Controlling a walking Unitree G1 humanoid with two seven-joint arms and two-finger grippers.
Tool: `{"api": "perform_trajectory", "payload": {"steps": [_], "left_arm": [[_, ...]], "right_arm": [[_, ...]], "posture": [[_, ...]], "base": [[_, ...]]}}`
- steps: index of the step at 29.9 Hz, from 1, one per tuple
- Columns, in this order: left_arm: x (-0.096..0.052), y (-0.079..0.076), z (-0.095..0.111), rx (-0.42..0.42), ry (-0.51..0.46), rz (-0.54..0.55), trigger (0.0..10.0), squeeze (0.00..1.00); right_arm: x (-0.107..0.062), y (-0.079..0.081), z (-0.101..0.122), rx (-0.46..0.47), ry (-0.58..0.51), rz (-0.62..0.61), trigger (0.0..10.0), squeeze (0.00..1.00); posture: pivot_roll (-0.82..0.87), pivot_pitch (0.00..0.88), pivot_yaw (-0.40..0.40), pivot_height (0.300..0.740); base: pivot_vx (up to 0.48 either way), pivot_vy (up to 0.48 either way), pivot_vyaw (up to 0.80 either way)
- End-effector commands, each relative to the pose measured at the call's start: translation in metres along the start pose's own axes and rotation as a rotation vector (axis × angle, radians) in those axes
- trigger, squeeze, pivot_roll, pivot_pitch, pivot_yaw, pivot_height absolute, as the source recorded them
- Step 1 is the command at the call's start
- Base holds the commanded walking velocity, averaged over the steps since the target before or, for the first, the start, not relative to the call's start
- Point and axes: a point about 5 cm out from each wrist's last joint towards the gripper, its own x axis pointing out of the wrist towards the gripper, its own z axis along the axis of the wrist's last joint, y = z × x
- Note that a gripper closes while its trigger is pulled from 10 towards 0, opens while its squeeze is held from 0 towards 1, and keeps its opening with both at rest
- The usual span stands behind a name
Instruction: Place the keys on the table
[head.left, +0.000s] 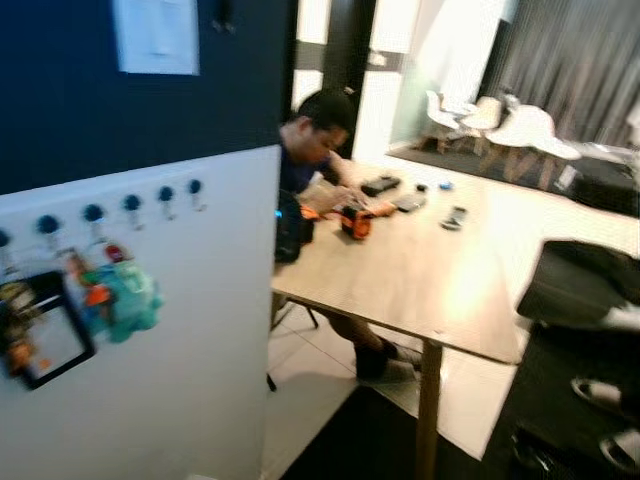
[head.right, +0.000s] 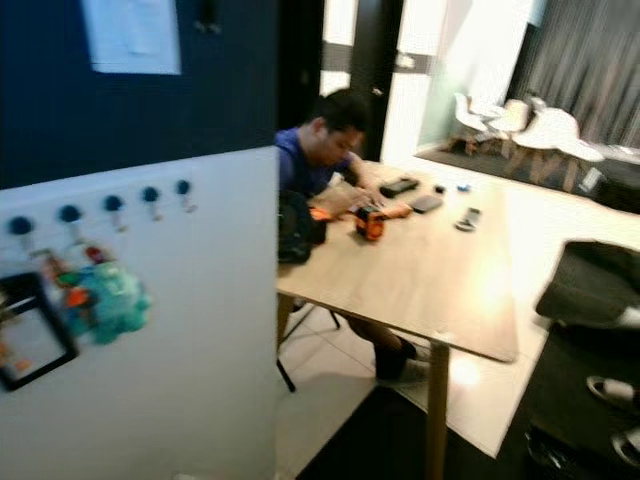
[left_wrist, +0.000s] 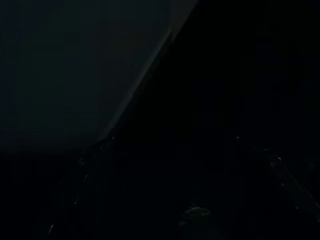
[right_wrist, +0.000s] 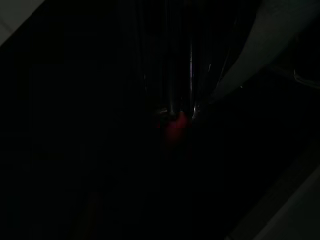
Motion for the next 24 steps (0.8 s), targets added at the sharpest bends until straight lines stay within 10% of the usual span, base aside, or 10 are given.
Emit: {"api": "perform_trajectory", "payload": {"steps": [1,24], "left_arm": [[0.0001,0.0018,0.0009,0.007,-0.001,0.002,10.0,0.00],[0.0003,0.0003,0.0015,-0.002,-0.006,0.005,10.0,0.00]], "right_arm": [[-0.0007,-0.0039,-0.0001,-0.008,0.003,-0.010,10.0,0.00],[-0.0011,-0.0058,-0.0006,-0.017,0.008,-0.005,10.0,0.00]], "posture": [[0.07,0.000,-0.009,0.740],[0.07,0.000,-0.014,0.740]], "base": [[0.000,0.000,-0.80],[0.000,0.000,-0.80]]}}
